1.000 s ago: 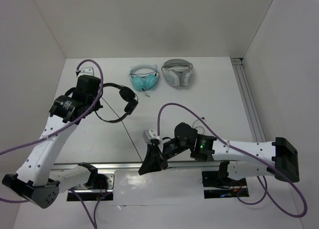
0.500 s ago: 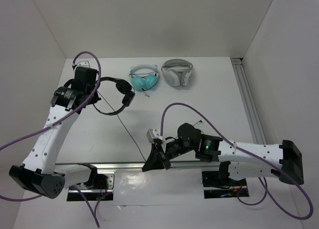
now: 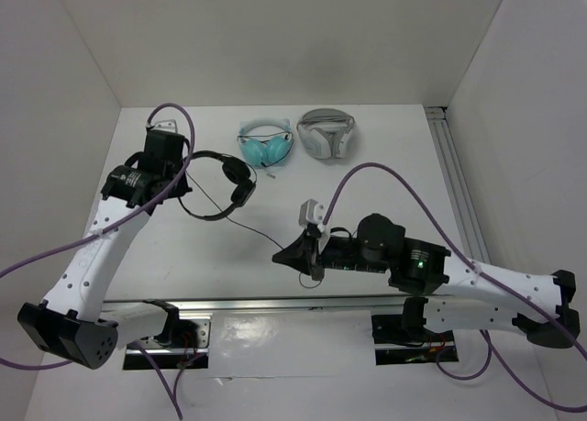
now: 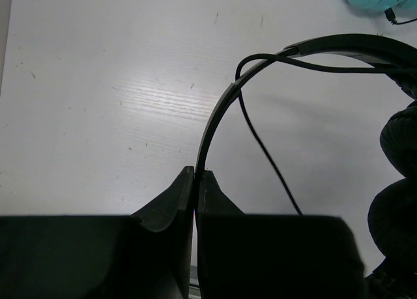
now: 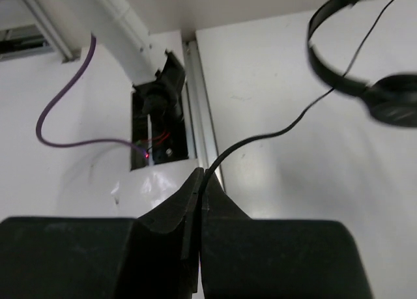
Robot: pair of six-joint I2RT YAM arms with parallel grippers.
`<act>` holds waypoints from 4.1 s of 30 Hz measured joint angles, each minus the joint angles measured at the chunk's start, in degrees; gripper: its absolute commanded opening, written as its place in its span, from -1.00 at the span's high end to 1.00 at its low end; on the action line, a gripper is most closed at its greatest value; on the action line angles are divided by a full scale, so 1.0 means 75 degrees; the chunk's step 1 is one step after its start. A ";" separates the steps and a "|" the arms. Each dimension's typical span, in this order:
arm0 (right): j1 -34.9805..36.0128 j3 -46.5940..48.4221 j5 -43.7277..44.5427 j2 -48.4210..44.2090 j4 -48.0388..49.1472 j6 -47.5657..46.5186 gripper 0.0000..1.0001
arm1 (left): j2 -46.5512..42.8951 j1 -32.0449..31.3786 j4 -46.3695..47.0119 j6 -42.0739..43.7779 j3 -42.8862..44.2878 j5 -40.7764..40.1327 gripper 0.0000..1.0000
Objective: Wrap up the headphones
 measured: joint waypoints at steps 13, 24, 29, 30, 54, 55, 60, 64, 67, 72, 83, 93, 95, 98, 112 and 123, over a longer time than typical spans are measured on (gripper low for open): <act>0.0000 0.2194 0.1035 0.1099 -0.1274 -0.1096 1.00 | -0.0017 -0.1014 0.0338 0.0239 -0.0772 0.0393 1.00; 0.0000 0.2605 0.3284 0.1804 -0.2314 -0.2017 1.00 | -0.0108 -0.2658 0.0306 0.0621 -0.1259 0.0997 1.00; -0.0023 0.2605 0.4036 0.1676 -0.2177 -0.2305 1.00 | -0.0163 -0.3617 0.0134 0.0597 -0.1425 0.0982 1.00; -0.0032 0.2605 0.4191 0.1652 -0.2113 -0.2375 1.00 | -0.0163 -0.3783 0.0119 0.0586 -0.1454 0.0982 1.00; -0.2072 0.2049 0.2821 0.1856 -0.1224 -0.2541 0.99 | -0.0982 -0.6199 -0.0303 0.0119 -0.1035 0.0883 1.00; -0.2113 0.2040 0.2725 0.1859 -0.1151 -0.2512 0.99 | -0.0979 -0.6199 -0.0341 0.0192 -0.0906 0.0924 1.00; -0.2471 0.2020 0.2075 0.1929 -0.0930 -0.2346 0.99 | -0.0982 -0.6207 -0.0385 0.0478 -0.0300 0.1172 1.00; -0.2824 0.2020 0.1384 0.2177 -0.0848 -0.2197 0.99 | -0.0994 -0.6204 -0.0364 0.0627 -0.0117 0.1262 1.00; -0.3034 0.2020 0.0866 0.2393 -0.0842 -0.2063 0.96 | -0.1037 -0.6204 -0.0376 0.0653 -0.0108 0.1236 1.00; -0.3468 0.2020 -0.0108 0.2658 -0.0752 -0.1848 0.82 | -0.1172 -0.6204 -0.0425 0.0758 0.0105 0.1058 1.00; -0.3800 0.1326 -0.2317 0.3465 0.1218 -0.0647 0.73 | -0.1947 -0.6251 -0.0460 0.0702 0.0507 0.0090 1.00; -0.3818 -0.0338 -0.3579 0.5269 0.4873 0.1641 0.44 | -0.1536 -0.6277 -0.0775 0.0119 0.1387 -0.0842 1.00; -0.3818 -0.0405 -0.3631 0.5625 0.5423 0.1961 0.44 | -0.1425 -0.6277 -0.0912 -0.0067 0.1495 -0.1043 1.00; -0.3818 -0.0481 -0.3672 0.6003 0.6129 0.2302 0.44 | -0.1346 -0.6280 -0.1221 -0.0376 0.1632 -0.1416 1.00; -0.3736 -0.0714 -0.3168 0.6589 0.6703 0.2416 0.03 | -0.1352 -0.6283 -0.2183 -0.1361 0.2162 -0.2285 1.00; -0.2728 -0.0734 -0.1550 0.4331 0.4229 0.0670 -0.12 | -0.1221 -0.6283 -0.2713 -0.1679 0.2436 -0.2500 1.00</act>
